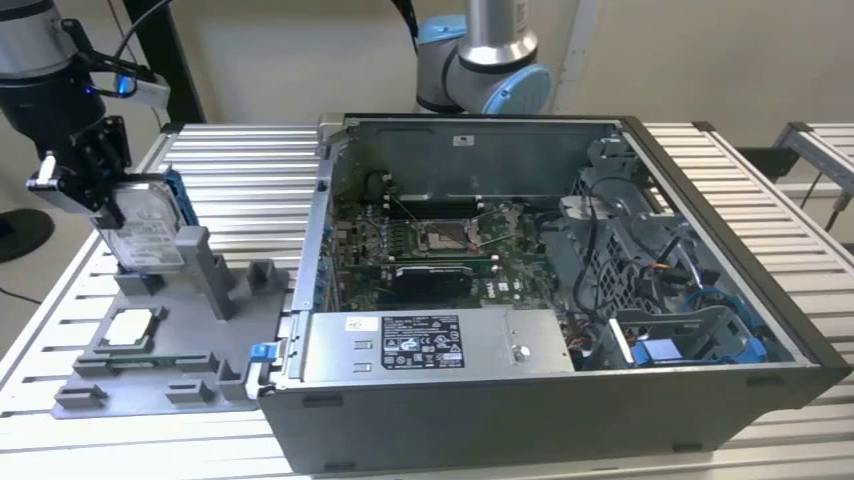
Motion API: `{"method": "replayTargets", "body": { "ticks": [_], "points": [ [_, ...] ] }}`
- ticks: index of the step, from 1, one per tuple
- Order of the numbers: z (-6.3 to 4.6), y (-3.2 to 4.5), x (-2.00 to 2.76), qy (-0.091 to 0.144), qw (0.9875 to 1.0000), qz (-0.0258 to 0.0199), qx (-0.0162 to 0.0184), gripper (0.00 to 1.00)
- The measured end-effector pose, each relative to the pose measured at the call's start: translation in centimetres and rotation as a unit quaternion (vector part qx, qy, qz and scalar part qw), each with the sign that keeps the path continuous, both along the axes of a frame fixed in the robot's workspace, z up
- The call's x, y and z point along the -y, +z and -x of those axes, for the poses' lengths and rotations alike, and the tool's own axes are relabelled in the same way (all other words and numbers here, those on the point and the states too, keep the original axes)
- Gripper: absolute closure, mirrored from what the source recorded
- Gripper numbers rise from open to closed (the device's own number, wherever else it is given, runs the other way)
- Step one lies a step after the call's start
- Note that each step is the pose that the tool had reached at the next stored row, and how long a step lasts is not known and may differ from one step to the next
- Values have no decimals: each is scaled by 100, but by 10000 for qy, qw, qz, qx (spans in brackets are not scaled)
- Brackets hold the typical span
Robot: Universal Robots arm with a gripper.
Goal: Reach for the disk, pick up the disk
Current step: 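Pick up the disk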
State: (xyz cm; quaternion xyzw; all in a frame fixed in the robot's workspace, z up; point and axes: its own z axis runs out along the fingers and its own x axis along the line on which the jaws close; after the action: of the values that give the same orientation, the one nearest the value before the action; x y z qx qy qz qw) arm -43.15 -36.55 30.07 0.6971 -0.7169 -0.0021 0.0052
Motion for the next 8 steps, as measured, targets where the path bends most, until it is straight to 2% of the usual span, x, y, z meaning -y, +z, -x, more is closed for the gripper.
{"method": "replayTargets", "body": {
  "ticks": [8],
  "points": [
    [0, 139, 0, 0, 10000, 0, 0, 100]
  ]
}}
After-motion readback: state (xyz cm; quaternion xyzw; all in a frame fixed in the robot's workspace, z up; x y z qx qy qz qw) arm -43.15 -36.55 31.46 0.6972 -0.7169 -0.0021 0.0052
